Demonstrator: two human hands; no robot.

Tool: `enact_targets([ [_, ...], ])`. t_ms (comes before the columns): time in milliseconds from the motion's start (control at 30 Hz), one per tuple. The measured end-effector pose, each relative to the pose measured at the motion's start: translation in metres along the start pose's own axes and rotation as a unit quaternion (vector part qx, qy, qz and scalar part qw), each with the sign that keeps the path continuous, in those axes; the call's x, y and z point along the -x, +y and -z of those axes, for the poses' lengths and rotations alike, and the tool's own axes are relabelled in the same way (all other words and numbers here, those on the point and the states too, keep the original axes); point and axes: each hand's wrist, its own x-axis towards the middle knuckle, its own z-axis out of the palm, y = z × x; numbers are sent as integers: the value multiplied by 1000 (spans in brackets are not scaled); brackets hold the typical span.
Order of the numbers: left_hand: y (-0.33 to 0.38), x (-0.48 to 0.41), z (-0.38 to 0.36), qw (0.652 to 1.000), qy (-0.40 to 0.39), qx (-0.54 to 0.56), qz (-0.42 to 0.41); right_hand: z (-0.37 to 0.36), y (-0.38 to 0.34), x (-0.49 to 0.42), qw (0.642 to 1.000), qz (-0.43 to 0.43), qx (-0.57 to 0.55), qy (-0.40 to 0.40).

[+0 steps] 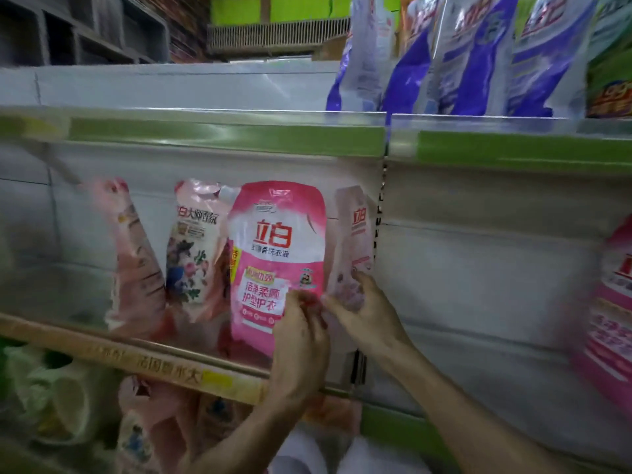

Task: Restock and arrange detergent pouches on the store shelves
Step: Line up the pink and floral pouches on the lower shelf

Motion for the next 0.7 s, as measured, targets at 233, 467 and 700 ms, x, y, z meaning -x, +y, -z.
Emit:
enact_targets([
  [233,-7,-14,4,997,-62,16,-30,-14,-11,-21,988,30,38,147],
  [467,-7,-13,-12,995,-82,32,-40,45,12,-28,970,15,-62,235],
  [700,-5,-11,-28,994,-91,45,-38,80,56,-33,966,-26,-171,192],
])
